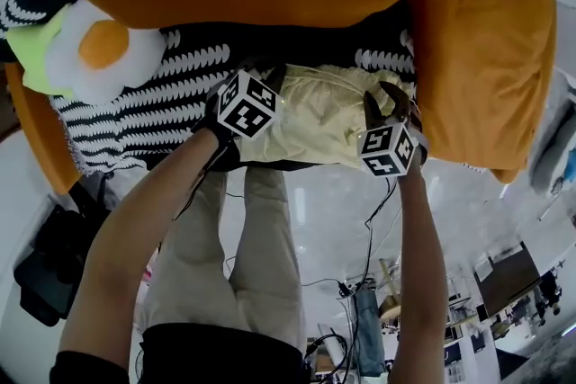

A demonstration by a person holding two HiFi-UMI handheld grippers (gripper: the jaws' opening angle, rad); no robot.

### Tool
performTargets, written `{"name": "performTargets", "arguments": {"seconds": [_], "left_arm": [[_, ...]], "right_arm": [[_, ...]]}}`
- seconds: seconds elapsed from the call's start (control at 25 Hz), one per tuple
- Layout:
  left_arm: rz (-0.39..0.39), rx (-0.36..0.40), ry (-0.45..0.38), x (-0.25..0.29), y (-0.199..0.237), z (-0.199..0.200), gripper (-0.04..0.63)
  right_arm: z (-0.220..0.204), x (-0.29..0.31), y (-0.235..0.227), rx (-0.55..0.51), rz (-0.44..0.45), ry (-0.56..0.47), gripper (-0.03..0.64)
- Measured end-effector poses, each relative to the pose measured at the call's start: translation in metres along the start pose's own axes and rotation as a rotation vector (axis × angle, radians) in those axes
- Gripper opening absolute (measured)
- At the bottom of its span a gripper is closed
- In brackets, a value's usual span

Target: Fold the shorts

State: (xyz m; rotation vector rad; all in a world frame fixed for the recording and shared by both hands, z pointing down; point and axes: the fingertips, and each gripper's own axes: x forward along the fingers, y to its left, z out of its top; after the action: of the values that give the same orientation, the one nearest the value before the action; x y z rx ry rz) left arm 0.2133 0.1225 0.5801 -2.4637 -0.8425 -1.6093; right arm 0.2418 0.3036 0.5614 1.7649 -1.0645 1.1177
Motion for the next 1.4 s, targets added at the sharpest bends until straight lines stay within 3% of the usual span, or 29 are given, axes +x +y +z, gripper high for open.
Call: {"name": "performTargets", "arguments": {"seconds": [0.16, 0.24, 0.32, 0.52, 0.64, 0.84, 0.88, 1.08, 1.24, 1.4], "left_arm": [[-0.055, 0.024, 0.059, -0.002, -0.005, -0.015, 0.153], [-0.076, 0.006, 0.085, 0.002, -0.011, -0.030, 0.184], [-0.078, -0.014, 0.090, 0.001, -0.017, -0.040, 0.210], [0.049, 0.029, 0.101, -0.003, -0.015, -0.040, 0.221], [0.101, 0.047, 0.142, 0.012, -0.008, -0.055, 0.219], [0.127, 0.028, 0.238, 0.012, -0.003, -0.059, 0.211], [0.113, 0.033, 0.252, 0.013, -0.005, -0.058, 0.177], [0.097, 0.102, 0.286, 0.013, -0.008, -0.067, 0.037], [0.199, 0.234, 0.283, -0.019, 0.004, -0.060, 0.026], [0.184, 0.149, 0.229, -0.079, -0.001, -0.044, 0.021]], "right_arm": [[-0.013, 0.001, -0.021, -0.018, -0.079, 0.064, 0.151], [-0.020, -0.002, -0.024, -0.011, -0.111, 0.074, 0.130], [-0.025, -0.005, -0.020, -0.036, -0.111, 0.069, 0.157], [-0.021, -0.015, -0.006, -0.231, -0.129, 0.032, 0.189], [-0.021, 0.005, 0.012, -0.275, -0.105, 0.043, 0.187], [-0.032, 0.008, 0.004, -0.214, -0.071, 0.104, 0.157], [-0.038, 0.011, 0.000, -0.181, -0.068, 0.122, 0.146], [-0.046, 0.018, 0.000, 0.012, -0.003, 0.178, 0.092], [-0.039, -0.023, -0.008, 0.101, -0.030, 0.176, 0.052], [-0.013, -0.097, 0.005, 0.100, -0.019, 0.143, 0.038]]}}
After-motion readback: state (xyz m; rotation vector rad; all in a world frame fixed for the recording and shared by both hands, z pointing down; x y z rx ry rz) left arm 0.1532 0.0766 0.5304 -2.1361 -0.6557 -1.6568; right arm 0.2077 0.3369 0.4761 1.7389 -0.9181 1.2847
